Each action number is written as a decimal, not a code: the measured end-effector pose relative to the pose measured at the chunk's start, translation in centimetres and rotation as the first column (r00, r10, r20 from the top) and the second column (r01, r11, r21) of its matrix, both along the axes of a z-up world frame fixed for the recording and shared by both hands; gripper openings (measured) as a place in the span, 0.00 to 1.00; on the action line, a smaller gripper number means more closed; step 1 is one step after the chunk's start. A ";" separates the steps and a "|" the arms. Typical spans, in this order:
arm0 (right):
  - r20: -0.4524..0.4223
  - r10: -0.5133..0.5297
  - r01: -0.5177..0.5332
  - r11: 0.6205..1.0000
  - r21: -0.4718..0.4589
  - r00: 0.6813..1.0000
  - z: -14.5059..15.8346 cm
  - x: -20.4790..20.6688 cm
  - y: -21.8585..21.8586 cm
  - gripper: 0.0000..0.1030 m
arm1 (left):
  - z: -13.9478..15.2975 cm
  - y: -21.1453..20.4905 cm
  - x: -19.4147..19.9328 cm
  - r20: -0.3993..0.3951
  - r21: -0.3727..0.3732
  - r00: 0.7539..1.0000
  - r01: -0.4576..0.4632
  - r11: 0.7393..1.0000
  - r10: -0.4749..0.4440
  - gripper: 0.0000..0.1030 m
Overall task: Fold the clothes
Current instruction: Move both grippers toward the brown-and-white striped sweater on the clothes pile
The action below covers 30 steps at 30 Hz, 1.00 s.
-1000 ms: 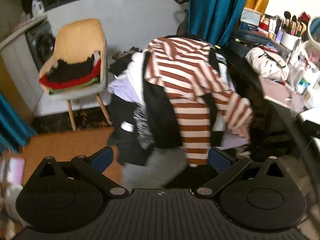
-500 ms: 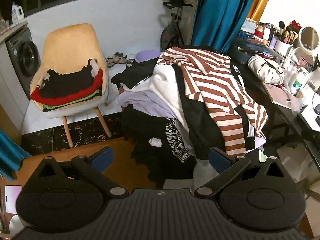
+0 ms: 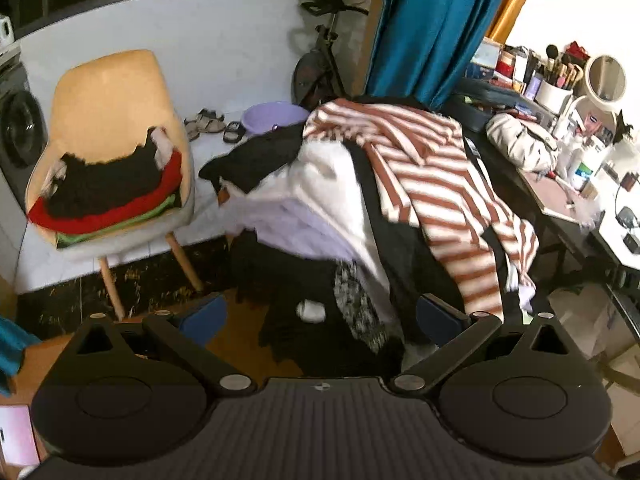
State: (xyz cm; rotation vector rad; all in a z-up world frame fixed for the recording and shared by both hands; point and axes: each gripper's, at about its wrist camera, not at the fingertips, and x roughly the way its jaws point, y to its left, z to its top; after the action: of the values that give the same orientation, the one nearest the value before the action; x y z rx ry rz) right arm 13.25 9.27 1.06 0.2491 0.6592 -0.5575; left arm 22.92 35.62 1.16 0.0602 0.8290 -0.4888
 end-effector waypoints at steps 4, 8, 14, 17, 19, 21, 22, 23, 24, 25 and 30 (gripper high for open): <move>0.053 -0.043 0.044 0.999 -0.001 0.998 -0.9 3.5 -1.6 0.99 | 1.8 -3.2 3.5 0.109 0.072 0.982 0.144 0.987 -0.151 1.00; 0.082 -0.092 0.087 0.994 0.064 0.992 -1.9 7.3 -3.8 0.99 | 2.8 -6.8 7.1 0.169 0.189 0.959 0.195 0.962 -0.228 1.00; 0.073 -0.090 0.085 0.994 0.066 0.993 -3.3 10.8 -6.4 0.99 | 2.0 -11.5 10.9 0.148 0.213 0.942 0.269 0.939 -0.303 1.00; 0.077 -0.115 0.108 0.990 0.091 0.990 -3.7 11.2 -7.5 0.99 | 1.2 -13.6 11.7 0.126 0.221 0.933 0.304 0.926 -0.337 1.00; 0.071 -0.139 0.131 0.986 0.104 0.988 -4.0 11.0 -8.2 0.99 | 0.7 -14.7 12.2 0.113 0.221 0.927 0.329 0.918 -0.359 1.00; 0.059 -0.165 0.158 0.981 0.113 0.984 -4.4 10.8 -8.8 0.99 | 0.4 -15.3 12.5 0.101 0.210 0.919 0.356 0.911 -0.382 1.00; 0.053 -0.180 0.173 0.978 0.115 0.982 -4.5 10.6 -9.1 0.99 | 0.3 -15.6 12.6 0.095 0.205 0.914 0.370 0.906 -0.394 1.00; 0.049 -0.193 0.186 0.975 0.119 0.980 -4.6 10.4 -9.3 0.99 | 0.1 -15.9 12.8 0.089 0.199 0.910 0.383 0.902 -0.406 1.00; 0.045 -0.205 0.199 0.972 0.122 0.978 -4.7 10.1 -9.4 0.99 | 0.0 -16.2 13.0 0.083 0.193 0.905 0.396 0.897 -0.418 1.00; 0.041 -0.218 0.211 0.969 0.125 0.975 -4.7 9.9 -9.5 0.99 | -0.2 -16.5 13.1 0.077 0.188 0.900 0.410 0.893 -0.429 1.00; 0.018 -0.311 0.303 0.937 0.172 0.950 -5.2 8.9 -9.8 0.99 | -1.0 -17.7 14.1 0.058 0.140 0.869 0.480 0.866 -0.491 1.00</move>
State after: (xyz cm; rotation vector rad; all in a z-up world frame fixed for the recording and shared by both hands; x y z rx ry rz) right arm 22.16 -0.54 -4.14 0.5275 0.6274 -0.7954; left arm 36.98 17.95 0.17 0.4118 0.7492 -0.9059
